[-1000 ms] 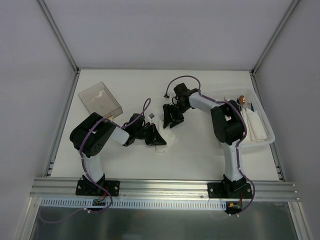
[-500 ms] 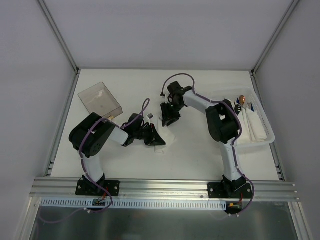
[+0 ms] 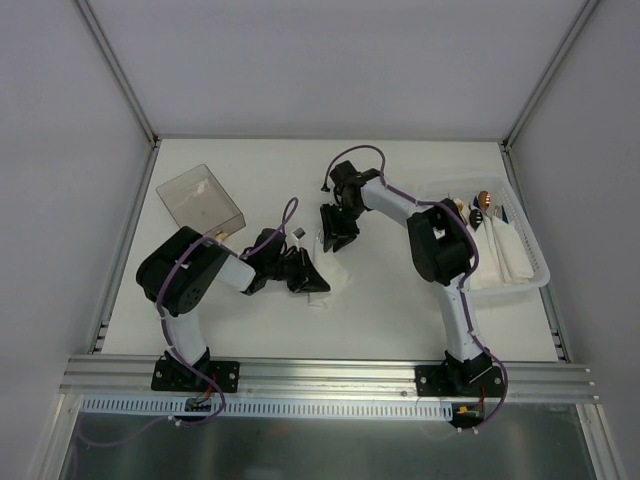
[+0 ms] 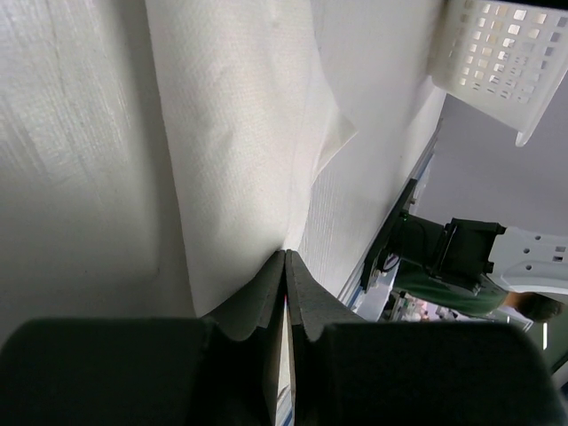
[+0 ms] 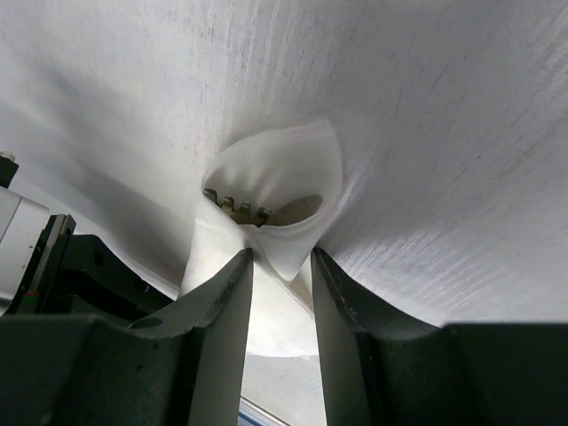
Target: Place the utensils on the paper napkin and roll it up
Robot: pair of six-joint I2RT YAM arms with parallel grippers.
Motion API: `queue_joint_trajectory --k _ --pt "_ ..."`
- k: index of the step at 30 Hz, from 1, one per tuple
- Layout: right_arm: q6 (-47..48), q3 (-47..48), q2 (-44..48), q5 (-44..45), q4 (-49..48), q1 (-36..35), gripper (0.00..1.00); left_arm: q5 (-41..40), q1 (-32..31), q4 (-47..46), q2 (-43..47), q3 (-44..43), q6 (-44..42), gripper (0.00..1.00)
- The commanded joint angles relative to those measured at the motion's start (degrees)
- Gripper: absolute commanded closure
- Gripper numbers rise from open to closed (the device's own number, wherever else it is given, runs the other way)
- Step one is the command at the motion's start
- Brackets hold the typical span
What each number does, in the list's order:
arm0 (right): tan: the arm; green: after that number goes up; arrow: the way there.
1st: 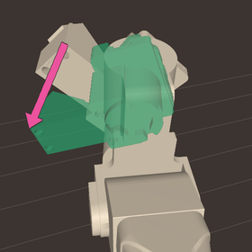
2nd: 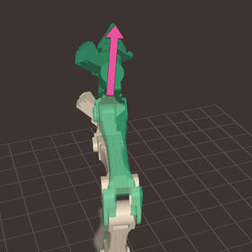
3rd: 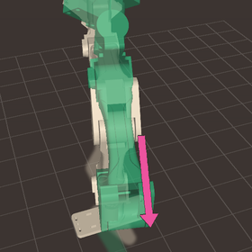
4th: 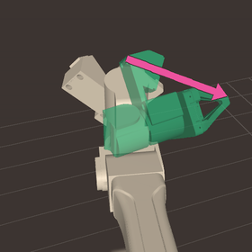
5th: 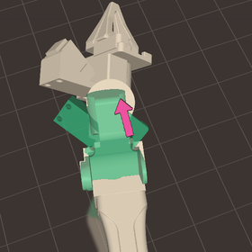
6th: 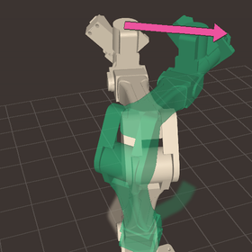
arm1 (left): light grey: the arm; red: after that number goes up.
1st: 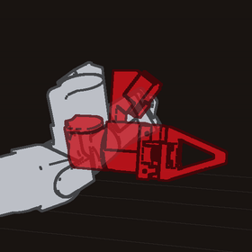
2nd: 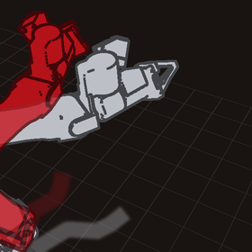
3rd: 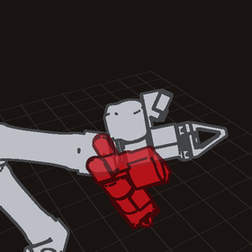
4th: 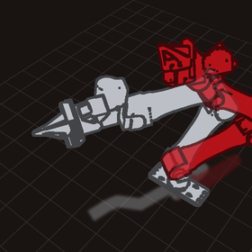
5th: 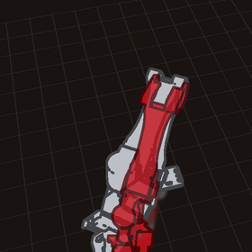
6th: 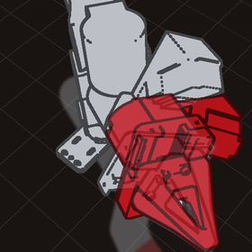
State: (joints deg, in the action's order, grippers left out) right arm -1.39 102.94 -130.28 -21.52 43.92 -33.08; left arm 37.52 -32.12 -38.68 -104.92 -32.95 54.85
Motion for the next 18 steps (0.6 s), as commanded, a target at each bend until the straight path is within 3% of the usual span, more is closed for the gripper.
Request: queue_joint_trajectory --k 1,7,18 --pt "-0.9 -2.04 -1.56 7.19 2.4 -1.64 0.64 -4.12 0.92 7.74 -1.16 3.42 -3.87 0.96" --pt "-1.16 -3.79 -0.51 4.82 2.84 -2.34 0.63 -3.68 0.83 5.72 -0.81 5.43 -3.08 0.96" --pt "-3.45 -19.52 7.14 -3.51 -12.45 -2.6 0.53 -2.63 0.74 -0.95 -1.16 13.43 -1.06 0.98"
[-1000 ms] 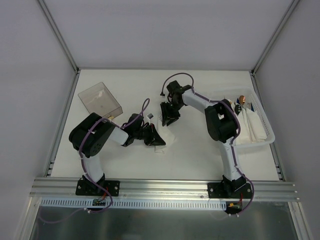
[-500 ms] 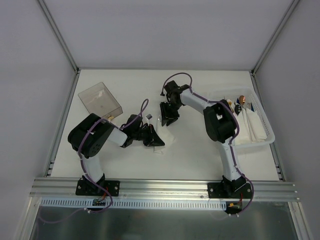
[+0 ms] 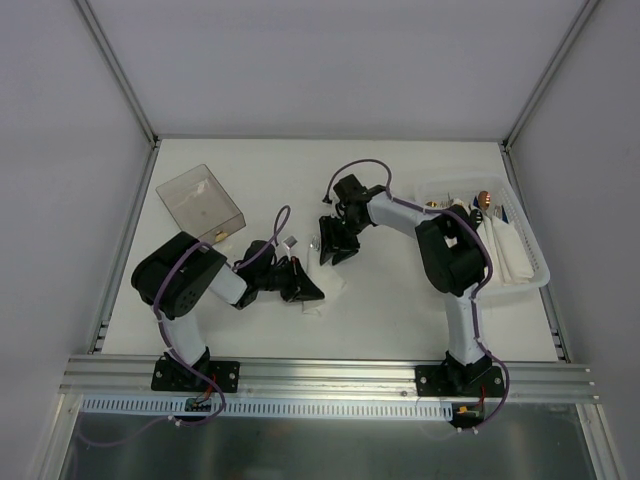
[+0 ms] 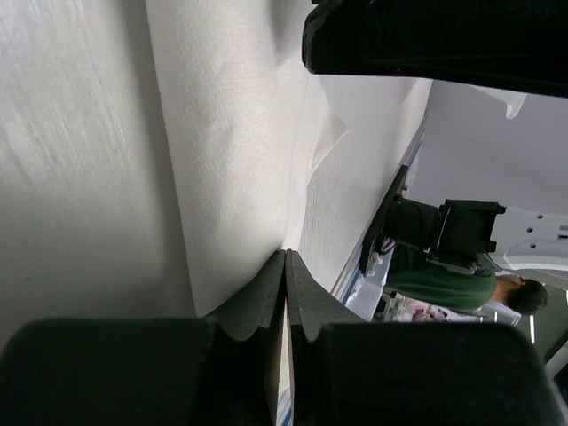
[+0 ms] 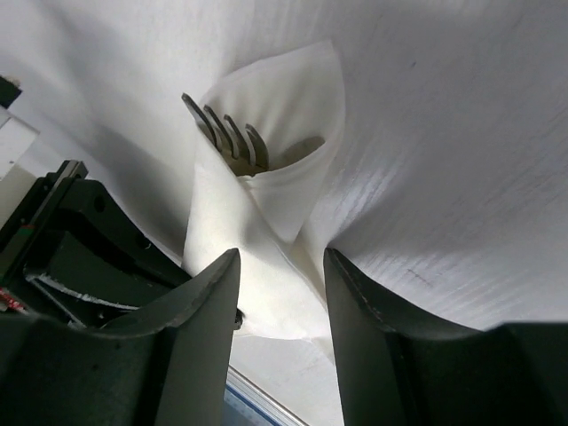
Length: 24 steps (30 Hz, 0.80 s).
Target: Place the utensils on the paper napkin and roll it up
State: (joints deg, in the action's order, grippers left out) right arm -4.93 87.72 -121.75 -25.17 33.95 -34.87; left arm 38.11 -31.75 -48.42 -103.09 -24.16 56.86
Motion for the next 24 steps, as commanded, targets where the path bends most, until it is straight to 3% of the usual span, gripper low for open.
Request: queue_joint_trajectory --k 1,15,24 --pt "-0.25 -5.1 -1.21 -0.14 -3.1 -1.07 0.52 -3.3 0.37 8.44 -3.0 5.26 -2.9 0.97" --pt "0.09 -2.82 -2.43 7.32 -0.91 -4.58 0.56 -2.95 0.28 8.08 -2.82 6.14 -3.16 0.98" --pt "-1.31 -3.08 -5.77 9.53 -0.12 -4.94 0.7 -3.13 0.11 8.26 -1.77 7.37 -3.42 0.98"
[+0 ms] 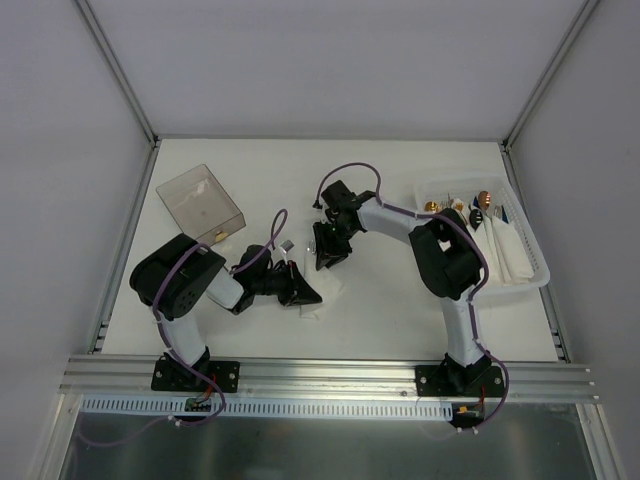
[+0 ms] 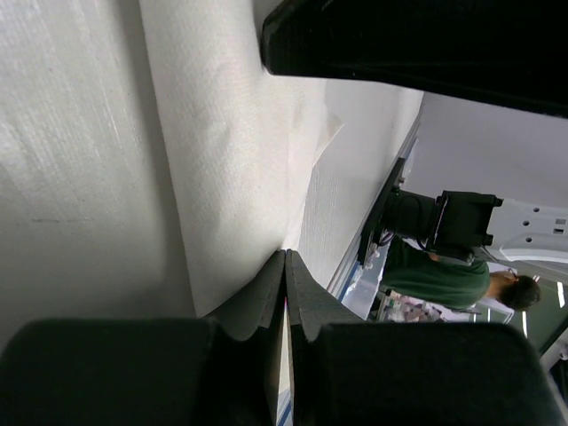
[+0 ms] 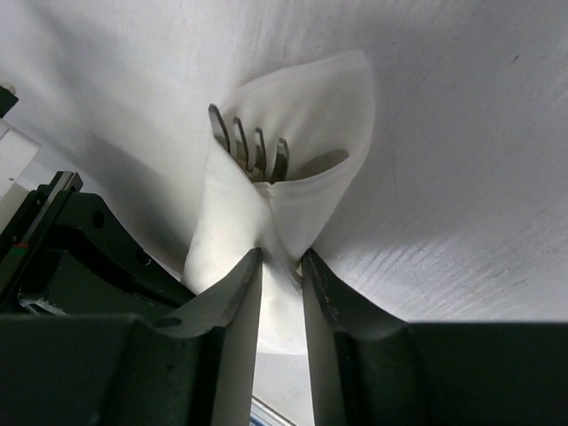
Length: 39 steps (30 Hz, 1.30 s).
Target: Place the utensils on the paper napkin and roll it up
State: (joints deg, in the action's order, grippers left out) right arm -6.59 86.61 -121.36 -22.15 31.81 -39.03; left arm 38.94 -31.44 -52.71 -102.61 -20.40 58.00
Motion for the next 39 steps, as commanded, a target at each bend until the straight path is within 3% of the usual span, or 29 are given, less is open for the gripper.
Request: queue_joint_trajectory --k 1,4,7,12,17,21,25,28,35,39 --pt "0.44 -2.06 -6.52 6.07 2.03 -0.7 0.73 -4.04 -0.2 12.45 -2.25 3.62 -4.56 0.98" --pt "0.35 -1.97 -7.66 3.88 1.41 -0.44 0.9 -4.13 -0.38 12.54 -2.25 3.62 -4.47 0.98" --pt "0.44 -2.5 -8.01 0.45 -0.17 0.26 1.0 -4.22 -0.37 12.8 -1.9 3.35 -4.56 0.98" --pt "-0.35 -6.44 -5.12 -7.53 -7.46 2.02 1.0 -4.31 -0.29 12.37 0.21 3.35 -4.91 0.93" --pt "0.35 -10.75 0.33 -13.0 -15.27 3.87 1.0 -5.8 -0.29 12.97 10.04 4.32 -6.4 0.7" --pt "0.87 -12.95 5.15 -15.98 -19.68 5.1 1.0 -9.48 -0.29 21.04 22.42 3.27 -10.96 0.55" --pt "1.14 -14.45 7.01 -20.03 -23.37 5.98 1.0 -15.72 0.24 35.62 36.82 0.37 -15.36 0.45" --pt "1.05 -16.12 8.41 -21.88 -26.62 6.24 1.0 -17.84 1.99 39.95 42.38 -0.07 -17.04 0.38" --pt "-0.17 -18.93 10.44 -24.87 -31.46 6.86 1.0 -16.35 4.37 40.67 42.76 1.33 -17.22 0.38" --pt "-0.97 -19.9 10.97 -26.97 -34.53 7.21 1.0 -14.34 5.95 35.32 38.98 2.82 -15.73 0.38"
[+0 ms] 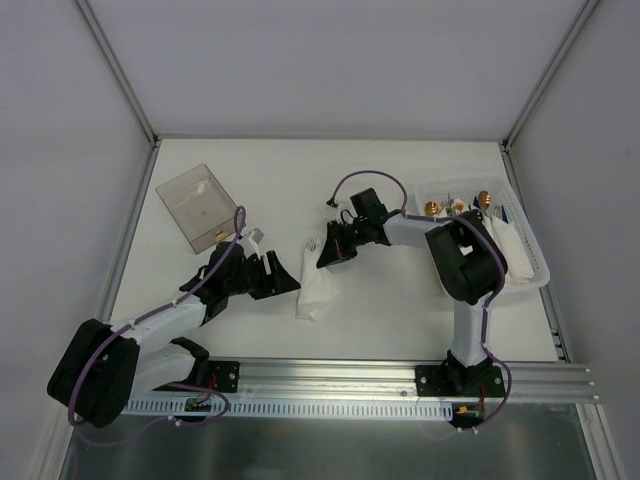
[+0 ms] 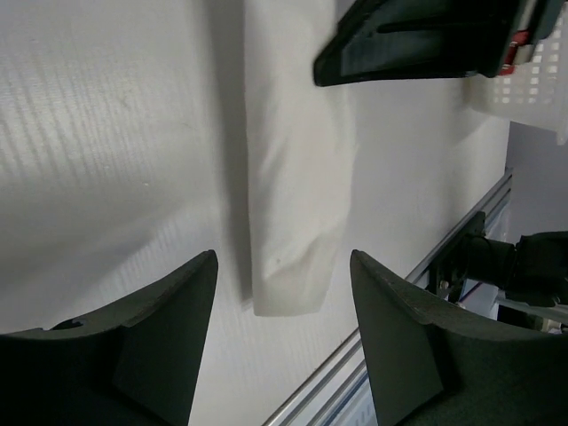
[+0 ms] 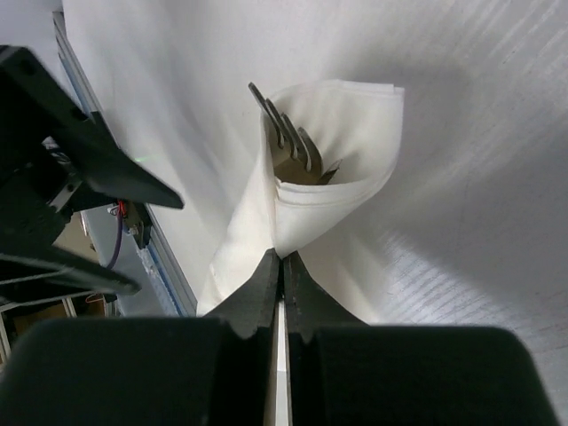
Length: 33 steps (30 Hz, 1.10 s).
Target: Place the utensils on the paper napkin and roll it up
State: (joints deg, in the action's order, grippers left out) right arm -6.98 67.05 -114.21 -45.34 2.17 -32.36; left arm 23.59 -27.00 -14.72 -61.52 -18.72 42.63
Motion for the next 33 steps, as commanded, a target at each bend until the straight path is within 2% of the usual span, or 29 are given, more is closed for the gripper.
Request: queue_joint_trajectory --k 1,8,14,25,29,33 --pt "-0.75 -0.6 4.0 -4.22 -5.33 0.72 1.0 2.15 1.69 -5.47 -3.94 1.32 -0.18 0.38" --pt "-2.51 -2.36 6.11 -8.27 -9.73 1.07 1.0 7.68 3.8 -19.26 -9.32 2.98 -1.32 0.37" --pt "-2.07 -3.24 7.42 -11.43 -11.23 1.07 1.0 10.68 3.89 -25.53 -9.5 3.69 -3.52 0.36" --pt "-2.6 -4.47 9.18 -16.35 -13.34 0.98 1.0 11.03 3.89 -26.93 -5.55 4.13 -7.47 0.36" --pt "-2.86 -5.52 10.24 -17.67 -15.0 0.98 1.0 15.33 3.8 -29.49 -6.07 3.61 -7.56 0.35" --pt "-3.56 -6.75 11.55 -18.82 -15.97 0.54 1.0 12.89 3.89 -27.74 -4.76 3.69 -9.05 0.35"
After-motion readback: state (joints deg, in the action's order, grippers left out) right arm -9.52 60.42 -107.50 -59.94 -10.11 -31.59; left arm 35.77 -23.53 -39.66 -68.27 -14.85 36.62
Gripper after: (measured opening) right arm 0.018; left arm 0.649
